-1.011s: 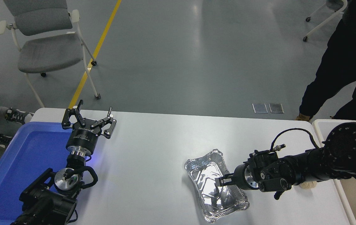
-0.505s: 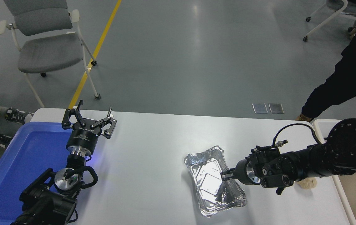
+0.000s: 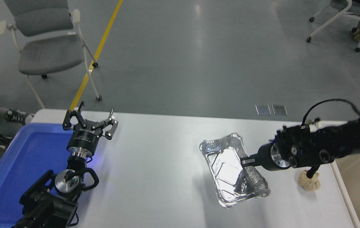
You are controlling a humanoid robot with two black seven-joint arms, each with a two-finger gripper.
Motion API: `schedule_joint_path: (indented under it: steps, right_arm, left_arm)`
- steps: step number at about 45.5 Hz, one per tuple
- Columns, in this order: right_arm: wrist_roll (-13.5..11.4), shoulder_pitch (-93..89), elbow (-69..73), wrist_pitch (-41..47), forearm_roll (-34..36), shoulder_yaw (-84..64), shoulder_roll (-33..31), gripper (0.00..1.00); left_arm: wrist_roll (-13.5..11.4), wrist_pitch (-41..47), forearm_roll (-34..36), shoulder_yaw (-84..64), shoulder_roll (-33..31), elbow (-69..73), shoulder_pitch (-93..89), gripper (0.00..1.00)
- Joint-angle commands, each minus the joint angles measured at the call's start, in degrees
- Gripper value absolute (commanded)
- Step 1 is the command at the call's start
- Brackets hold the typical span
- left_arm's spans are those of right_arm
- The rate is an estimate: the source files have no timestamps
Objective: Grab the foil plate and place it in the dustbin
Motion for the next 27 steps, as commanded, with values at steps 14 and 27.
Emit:
schedule_joint_path:
  steps: [14, 27]
  right_arm:
    - [-0.3, 41.61, 9.08, 31.06, -1.48, -5.96, -12.28, 0.0]
    - [-3.73, 43.64, 3.99, 28.26, -1.39, -11.66, -12.63, 0.0]
  left_arm:
    - [0.09, -0.01, -0.01, 0.01, 0.0, 0.01, 0.0, 0.99]
    - [0.0, -0.01, -0.01, 0.01, 0.0, 0.01, 0.0, 0.99]
